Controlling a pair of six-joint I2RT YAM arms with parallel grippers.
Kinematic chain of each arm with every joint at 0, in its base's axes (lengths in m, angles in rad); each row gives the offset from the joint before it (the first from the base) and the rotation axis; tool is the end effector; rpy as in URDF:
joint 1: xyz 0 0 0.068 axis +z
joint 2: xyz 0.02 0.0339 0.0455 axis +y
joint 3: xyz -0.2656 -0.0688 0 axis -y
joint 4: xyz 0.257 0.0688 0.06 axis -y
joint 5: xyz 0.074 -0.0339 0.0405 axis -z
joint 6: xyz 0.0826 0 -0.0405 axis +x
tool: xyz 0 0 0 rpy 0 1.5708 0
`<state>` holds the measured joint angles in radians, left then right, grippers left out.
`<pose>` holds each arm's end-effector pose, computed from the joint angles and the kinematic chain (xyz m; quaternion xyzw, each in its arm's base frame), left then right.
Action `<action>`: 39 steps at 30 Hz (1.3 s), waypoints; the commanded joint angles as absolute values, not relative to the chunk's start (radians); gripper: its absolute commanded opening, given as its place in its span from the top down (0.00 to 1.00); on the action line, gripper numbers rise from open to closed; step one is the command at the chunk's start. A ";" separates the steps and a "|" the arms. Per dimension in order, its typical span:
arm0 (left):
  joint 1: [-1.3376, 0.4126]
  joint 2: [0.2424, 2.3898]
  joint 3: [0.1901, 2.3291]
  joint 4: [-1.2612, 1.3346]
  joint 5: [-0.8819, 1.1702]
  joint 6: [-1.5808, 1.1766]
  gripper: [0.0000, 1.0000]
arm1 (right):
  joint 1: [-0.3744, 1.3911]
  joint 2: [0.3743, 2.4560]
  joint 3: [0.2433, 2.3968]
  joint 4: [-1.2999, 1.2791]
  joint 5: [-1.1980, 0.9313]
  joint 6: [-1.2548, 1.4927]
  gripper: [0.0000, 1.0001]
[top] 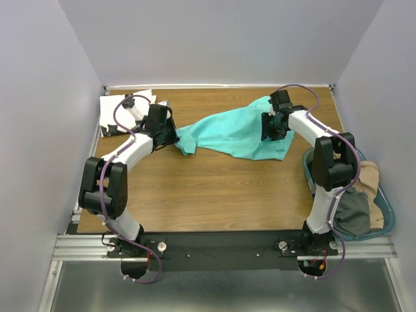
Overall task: Fold and stack the t-shirts
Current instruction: Flatten the tshirt out
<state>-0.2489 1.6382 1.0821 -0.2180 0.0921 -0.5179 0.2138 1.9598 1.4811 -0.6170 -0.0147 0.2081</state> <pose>0.3854 -0.1058 0.1846 -0.1058 0.9148 -0.1843 0.3435 0.4377 0.0963 0.1549 -0.0045 0.9719 0.0563 0.2286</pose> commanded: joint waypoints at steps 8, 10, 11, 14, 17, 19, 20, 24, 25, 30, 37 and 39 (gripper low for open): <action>-0.255 1.661 1.109 -0.224 0.117 -0.512 1.00 | 0.161 1.819 1.359 -0.592 0.049 0.238 0.43; -0.255 1.672 1.120 -0.224 0.118 -0.509 1.00 | 0.147 1.825 1.341 -0.580 0.025 0.230 0.42; -0.255 1.677 1.123 -0.225 0.120 -0.506 1.00 | 0.144 1.830 1.338 -0.574 0.017 0.221 0.42; -0.256 1.693 1.137 -0.230 0.120 -0.500 1.00 | 0.138 1.847 1.338 -0.532 -0.060 0.206 0.43; -0.256 1.704 1.147 -0.233 0.123 -0.496 1.00 | 0.129 1.882 1.364 -0.493 -0.130 0.196 0.43; -0.256 1.709 1.154 -0.235 0.123 -0.495 1.00 | 0.126 1.905 1.381 -0.486 -0.153 0.193 0.43; -0.256 1.710 1.154 -0.233 0.121 -0.497 1.00 | 0.127 1.923 1.391 -0.485 -0.164 0.189 0.43; -0.256 1.713 1.160 -0.236 0.120 -0.497 1.00 | 0.126 1.957 1.428 -0.480 -0.193 0.183 0.43; -0.256 1.715 1.161 -0.236 0.120 -0.497 1.00 | 0.126 1.968 1.431 -0.480 -0.193 0.183 0.44; -0.256 1.713 1.161 -0.242 0.110 -0.499 1.00 | 0.121 1.988 1.436 -0.480 -0.225 0.181 0.50; -0.256 1.706 1.154 -0.242 0.101 -0.517 1.00 | 0.121 1.983 1.414 -0.482 -0.275 0.173 0.69; -0.256 1.698 1.151 -0.244 0.101 -0.532 1.00 | 0.120 1.979 1.410 -0.485 -0.276 0.178 0.80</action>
<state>-0.2508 1.7042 1.1370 -0.2272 0.1059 -0.5102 0.1287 1.9713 1.4052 -0.4919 -0.2325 0.1844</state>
